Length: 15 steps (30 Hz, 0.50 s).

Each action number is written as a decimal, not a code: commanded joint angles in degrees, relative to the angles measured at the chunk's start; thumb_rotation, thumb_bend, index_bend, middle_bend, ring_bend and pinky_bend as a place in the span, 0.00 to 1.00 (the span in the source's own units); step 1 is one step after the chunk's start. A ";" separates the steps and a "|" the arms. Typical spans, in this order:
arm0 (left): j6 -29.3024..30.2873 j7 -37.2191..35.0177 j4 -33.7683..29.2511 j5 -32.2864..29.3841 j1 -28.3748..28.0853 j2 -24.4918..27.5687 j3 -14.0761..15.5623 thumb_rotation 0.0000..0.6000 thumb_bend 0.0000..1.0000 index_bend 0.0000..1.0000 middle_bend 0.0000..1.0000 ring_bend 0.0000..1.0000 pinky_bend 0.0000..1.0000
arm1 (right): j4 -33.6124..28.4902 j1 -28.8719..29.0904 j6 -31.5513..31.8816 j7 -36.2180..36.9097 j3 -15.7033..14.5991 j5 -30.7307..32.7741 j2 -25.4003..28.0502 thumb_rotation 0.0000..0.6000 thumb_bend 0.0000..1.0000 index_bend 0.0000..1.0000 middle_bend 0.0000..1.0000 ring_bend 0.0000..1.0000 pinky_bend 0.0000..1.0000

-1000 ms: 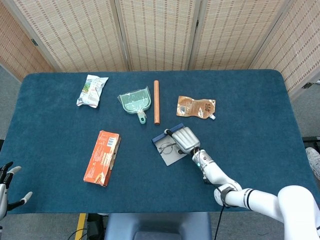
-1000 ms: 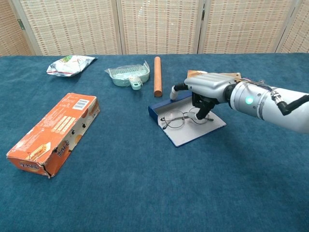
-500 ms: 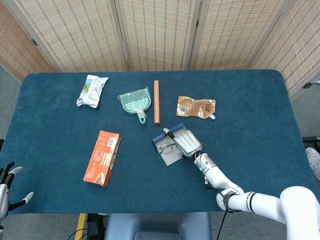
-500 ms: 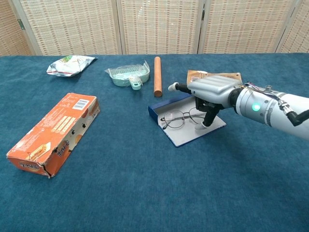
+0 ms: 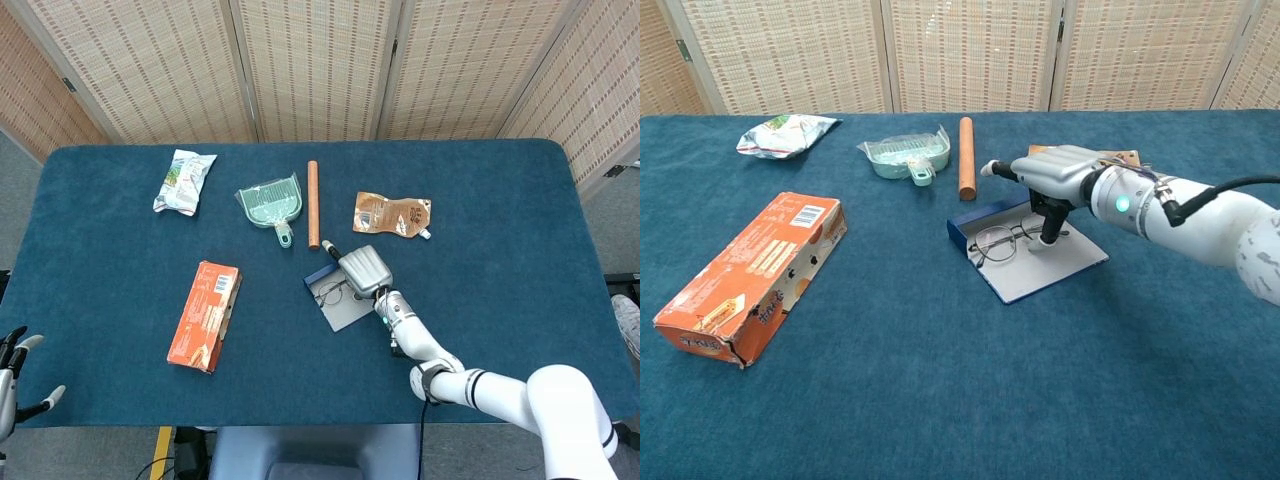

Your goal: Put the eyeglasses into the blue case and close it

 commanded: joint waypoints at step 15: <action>0.00 -0.22 0.19 0.41 0.12 -0.04 0.20 1.00 0.19 0.25 0.14 0.15 0.24 | 6.99 3.46 2.06 -0.76 2.83 3.42 -6.22 1.00 0.26 0.00 0.99 1.00 0.98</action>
